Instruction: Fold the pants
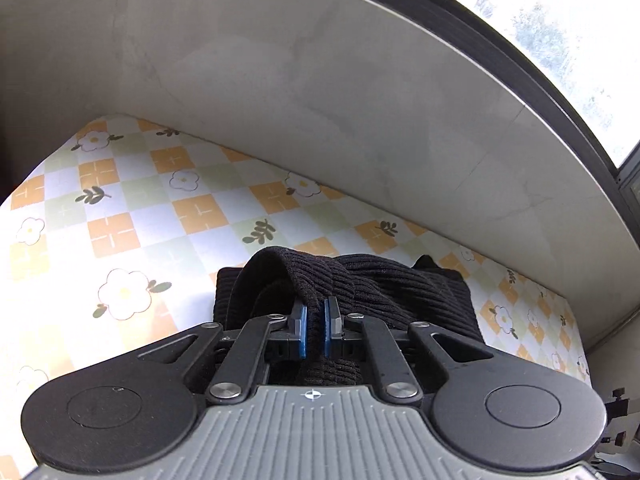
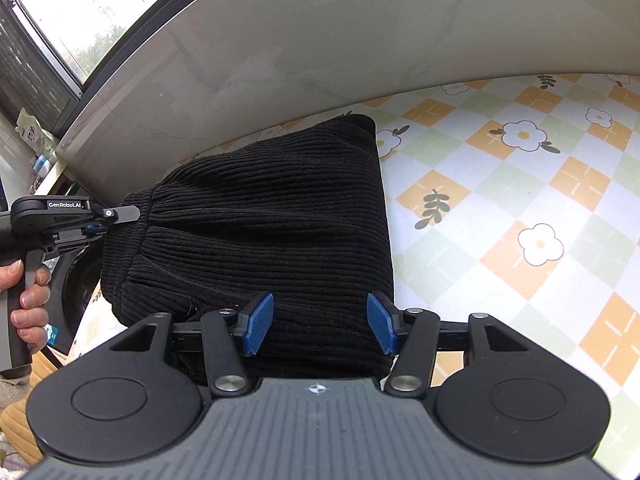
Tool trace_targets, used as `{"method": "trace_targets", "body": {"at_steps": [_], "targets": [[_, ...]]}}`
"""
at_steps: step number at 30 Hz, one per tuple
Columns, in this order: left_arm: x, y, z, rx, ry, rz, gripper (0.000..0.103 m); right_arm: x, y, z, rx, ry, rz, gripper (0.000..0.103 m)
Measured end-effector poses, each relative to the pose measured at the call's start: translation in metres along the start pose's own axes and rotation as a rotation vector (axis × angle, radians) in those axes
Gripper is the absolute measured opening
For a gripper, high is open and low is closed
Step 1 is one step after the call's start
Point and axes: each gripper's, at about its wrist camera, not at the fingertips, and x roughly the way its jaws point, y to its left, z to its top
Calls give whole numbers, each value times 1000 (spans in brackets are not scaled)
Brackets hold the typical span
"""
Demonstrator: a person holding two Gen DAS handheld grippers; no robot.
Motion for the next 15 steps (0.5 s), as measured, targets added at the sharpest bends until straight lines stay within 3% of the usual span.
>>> {"method": "trace_targets", "body": {"at_steps": [2, 7, 10, 12, 15], "targets": [[12, 16, -13, 1, 23, 34, 9, 5, 7, -5, -49, 12, -20, 57], [18, 22, -12, -35, 28, 28, 10, 6, 15, -3, -102, 43, -50, 57], [13, 18, -8, -41, 43, 17, 20, 3, 14, -1, -88, 40, -40, 57], [2, 15, -6, -36, 42, 3, 47, 5, 13, -1, -91, 40, -41, 57], [-15, 12, -10, -36, 55, -35, 52, 5, 13, -2, -85, 39, -39, 57]]}}
